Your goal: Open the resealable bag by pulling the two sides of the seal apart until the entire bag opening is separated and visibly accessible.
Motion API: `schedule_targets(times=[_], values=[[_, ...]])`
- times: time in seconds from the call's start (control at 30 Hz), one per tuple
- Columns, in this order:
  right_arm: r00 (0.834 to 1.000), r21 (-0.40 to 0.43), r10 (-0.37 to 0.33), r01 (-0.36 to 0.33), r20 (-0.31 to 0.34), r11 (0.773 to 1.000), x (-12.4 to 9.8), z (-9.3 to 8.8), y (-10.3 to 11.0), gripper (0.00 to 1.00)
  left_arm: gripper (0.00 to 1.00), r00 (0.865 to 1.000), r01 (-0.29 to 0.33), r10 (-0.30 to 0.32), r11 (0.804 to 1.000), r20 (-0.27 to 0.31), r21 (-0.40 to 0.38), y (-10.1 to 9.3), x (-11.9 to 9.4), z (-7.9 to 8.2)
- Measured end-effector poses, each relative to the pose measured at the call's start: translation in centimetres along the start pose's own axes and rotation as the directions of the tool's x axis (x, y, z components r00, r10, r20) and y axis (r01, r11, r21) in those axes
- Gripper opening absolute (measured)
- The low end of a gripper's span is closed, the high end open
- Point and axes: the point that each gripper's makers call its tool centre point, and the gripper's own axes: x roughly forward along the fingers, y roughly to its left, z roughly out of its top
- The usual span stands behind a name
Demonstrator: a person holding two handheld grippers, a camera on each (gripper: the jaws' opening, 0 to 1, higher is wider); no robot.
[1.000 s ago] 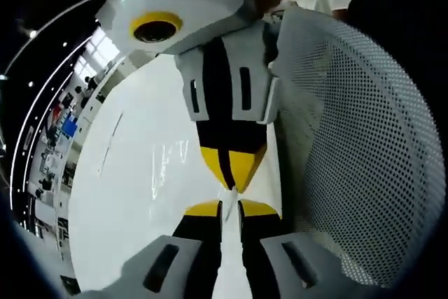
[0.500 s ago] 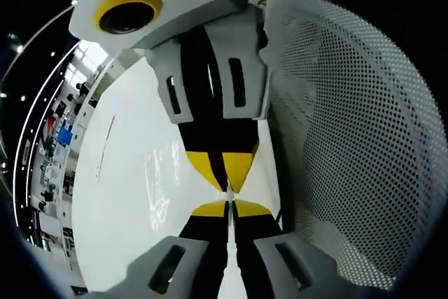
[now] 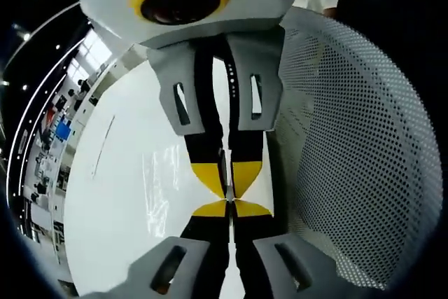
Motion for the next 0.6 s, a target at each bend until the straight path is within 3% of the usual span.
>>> schedule_targets(times=[0.6], values=[[1.0, 0.001, -0.007, 0.007, -0.013, 1.0, -0.33, -0.12, 0.53, 0.0, 0.0, 1.0, 0.012, -0.012, 1.0, 0.025, -0.02, -0.63, -0.28, 0.1]])
